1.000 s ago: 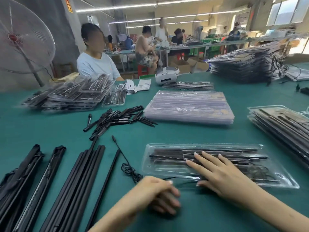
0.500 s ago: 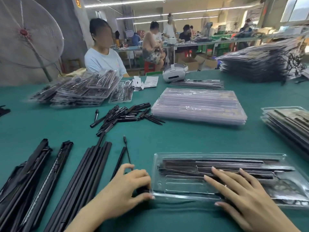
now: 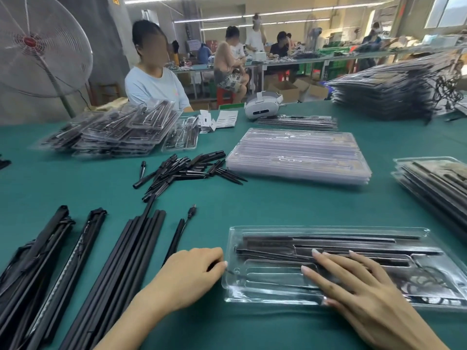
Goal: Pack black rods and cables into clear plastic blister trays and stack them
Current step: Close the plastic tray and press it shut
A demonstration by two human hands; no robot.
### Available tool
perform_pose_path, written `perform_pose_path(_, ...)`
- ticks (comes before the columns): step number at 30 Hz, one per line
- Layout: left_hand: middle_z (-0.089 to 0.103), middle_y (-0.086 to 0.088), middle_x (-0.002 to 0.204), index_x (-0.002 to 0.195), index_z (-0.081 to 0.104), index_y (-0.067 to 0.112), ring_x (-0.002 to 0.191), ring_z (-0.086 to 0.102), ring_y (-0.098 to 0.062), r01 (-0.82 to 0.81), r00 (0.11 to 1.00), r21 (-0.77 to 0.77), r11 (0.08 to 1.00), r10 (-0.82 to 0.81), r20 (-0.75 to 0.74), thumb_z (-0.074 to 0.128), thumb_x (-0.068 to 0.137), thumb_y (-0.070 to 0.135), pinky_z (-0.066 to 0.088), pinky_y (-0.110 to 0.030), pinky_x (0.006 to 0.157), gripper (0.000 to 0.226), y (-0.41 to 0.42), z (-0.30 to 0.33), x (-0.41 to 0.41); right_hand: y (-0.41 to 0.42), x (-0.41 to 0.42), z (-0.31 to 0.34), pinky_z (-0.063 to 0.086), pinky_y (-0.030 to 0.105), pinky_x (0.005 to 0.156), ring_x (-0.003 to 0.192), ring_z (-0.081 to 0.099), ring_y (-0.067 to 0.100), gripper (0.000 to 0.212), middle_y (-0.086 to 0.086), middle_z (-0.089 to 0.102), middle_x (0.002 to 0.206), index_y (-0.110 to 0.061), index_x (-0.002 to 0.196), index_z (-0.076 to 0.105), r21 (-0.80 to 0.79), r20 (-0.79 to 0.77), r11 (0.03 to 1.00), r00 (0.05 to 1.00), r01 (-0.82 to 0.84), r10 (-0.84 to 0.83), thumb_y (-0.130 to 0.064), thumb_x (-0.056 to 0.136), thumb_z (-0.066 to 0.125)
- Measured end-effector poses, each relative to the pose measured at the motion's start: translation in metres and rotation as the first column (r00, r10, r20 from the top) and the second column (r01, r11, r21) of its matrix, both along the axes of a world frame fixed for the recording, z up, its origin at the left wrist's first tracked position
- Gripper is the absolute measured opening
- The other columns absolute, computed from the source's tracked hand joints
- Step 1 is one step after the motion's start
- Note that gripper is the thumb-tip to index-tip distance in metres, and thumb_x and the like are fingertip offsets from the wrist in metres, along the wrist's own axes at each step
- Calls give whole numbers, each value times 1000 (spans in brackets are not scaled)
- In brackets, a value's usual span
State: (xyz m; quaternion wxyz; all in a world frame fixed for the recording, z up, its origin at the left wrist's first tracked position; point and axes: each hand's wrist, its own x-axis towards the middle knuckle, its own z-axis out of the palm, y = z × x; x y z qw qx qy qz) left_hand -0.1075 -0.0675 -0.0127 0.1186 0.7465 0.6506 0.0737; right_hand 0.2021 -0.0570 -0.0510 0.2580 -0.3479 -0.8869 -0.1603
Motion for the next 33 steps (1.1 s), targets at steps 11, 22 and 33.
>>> perform_pose_path(11,44,16,88,87,43,29,89,41,-6,-139,990,143,980,137,19,35,97,50,23,-26,79,24,9,-20,4,-11,14,5,34,19,108,131,45,3,68,-3,47,146,-16,139,50,-332,-328,939,944,-88,-28,-44,80,72)
perform_pose_path(22,44,17,96,91,45,36,101,38,-5,-192,977,142,971,203,-68,31,97,54,23,-28,88,24,7,-14,10,-10,35,3,36,21,101,102,60,9,53,-8,66,118,-19,106,74,-175,-76,983,994,62,-76,-57,92,40)
perform_pose_path(33,37,19,115,114,40,39,117,34,-5,-151,987,252,956,158,-8,40,96,36,20,-30,104,18,-15,2,25,-3,42,8,55,28,76,91,63,13,45,-8,66,111,-22,100,72,-192,65,981,998,32,-20,-57,88,45)
